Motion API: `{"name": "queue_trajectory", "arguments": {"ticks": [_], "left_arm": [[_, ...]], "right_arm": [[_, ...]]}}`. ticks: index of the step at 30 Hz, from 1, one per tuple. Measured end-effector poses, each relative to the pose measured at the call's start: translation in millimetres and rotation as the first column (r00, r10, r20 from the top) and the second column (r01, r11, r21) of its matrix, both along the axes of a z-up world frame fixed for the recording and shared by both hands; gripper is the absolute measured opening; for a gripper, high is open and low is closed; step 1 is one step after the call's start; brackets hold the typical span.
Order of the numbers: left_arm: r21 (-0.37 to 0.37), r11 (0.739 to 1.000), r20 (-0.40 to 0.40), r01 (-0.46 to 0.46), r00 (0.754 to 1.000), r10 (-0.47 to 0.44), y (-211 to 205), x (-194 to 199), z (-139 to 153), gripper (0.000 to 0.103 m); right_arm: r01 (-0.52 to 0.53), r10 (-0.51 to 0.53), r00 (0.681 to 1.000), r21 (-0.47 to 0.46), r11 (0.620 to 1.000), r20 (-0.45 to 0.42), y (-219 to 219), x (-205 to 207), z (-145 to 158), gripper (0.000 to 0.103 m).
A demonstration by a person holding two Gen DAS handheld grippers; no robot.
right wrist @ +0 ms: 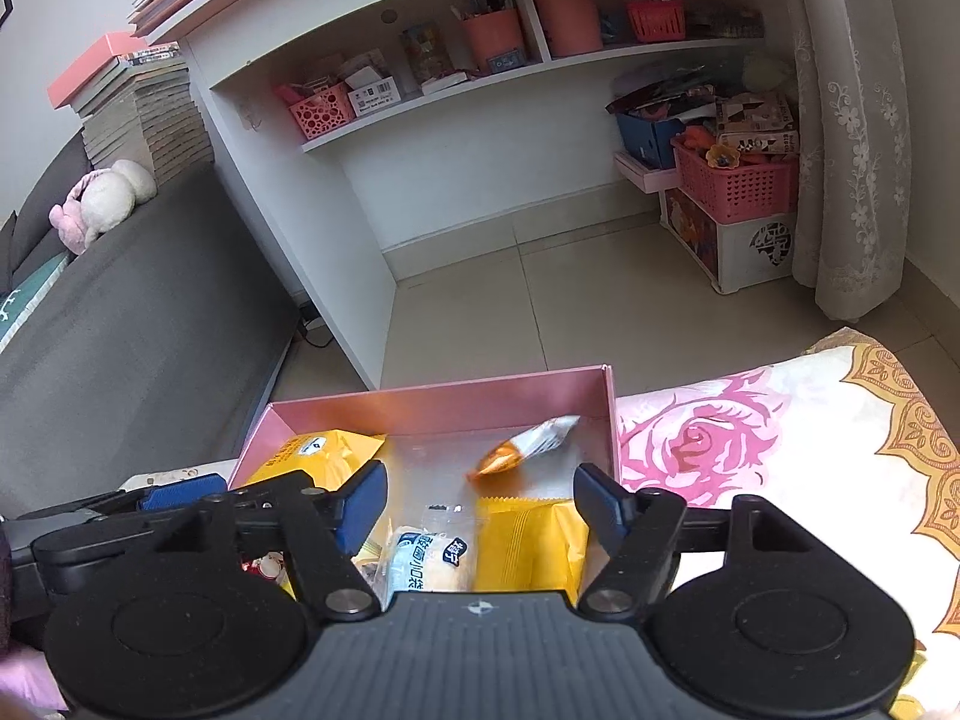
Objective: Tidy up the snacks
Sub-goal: 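Carry both packets into the pink box and open both tools, then withdraw both tools and move the left tool to the gold bar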
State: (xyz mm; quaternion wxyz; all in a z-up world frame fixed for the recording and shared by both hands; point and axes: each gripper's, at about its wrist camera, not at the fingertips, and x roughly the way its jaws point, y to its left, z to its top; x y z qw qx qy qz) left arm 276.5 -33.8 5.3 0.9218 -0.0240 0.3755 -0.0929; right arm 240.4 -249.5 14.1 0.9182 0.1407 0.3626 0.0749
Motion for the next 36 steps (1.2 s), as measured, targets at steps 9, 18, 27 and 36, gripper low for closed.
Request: {"name": "queue_trajectory", "arguments": {"ticks": [9, 18, 27, 36], "left_arm": [[0.013, 0.999, -0.006, 0.042, 0.999, -0.042, -3, -25, 18, 0.099], [-0.002, 0.999, -0.014, 0.037, 0.999, -0.037, 11, -67, 34, 0.101], [-0.006, 0.999, -0.016, 0.038, 0.999, -0.038, 29, -115, 49, 0.101], [-0.019, 0.999, -0.023, 0.048, 0.999, -0.049, 43, -159, 53, 0.101]], "right_arm": [[0.028, -0.028, 1.000, 0.002, 1.000, 0.011, -7, -22, 20, 0.088], [0.030, -0.029, 0.999, -0.017, 0.999, 0.020, -11, -59, 39, 0.095], [0.007, -0.005, 1.000, -0.057, 0.998, 0.028, -3, -102, 52, 0.096], [-0.032, 0.034, 0.999, -0.080, 0.996, 0.018, 6, -140, 52, 0.096]]}}
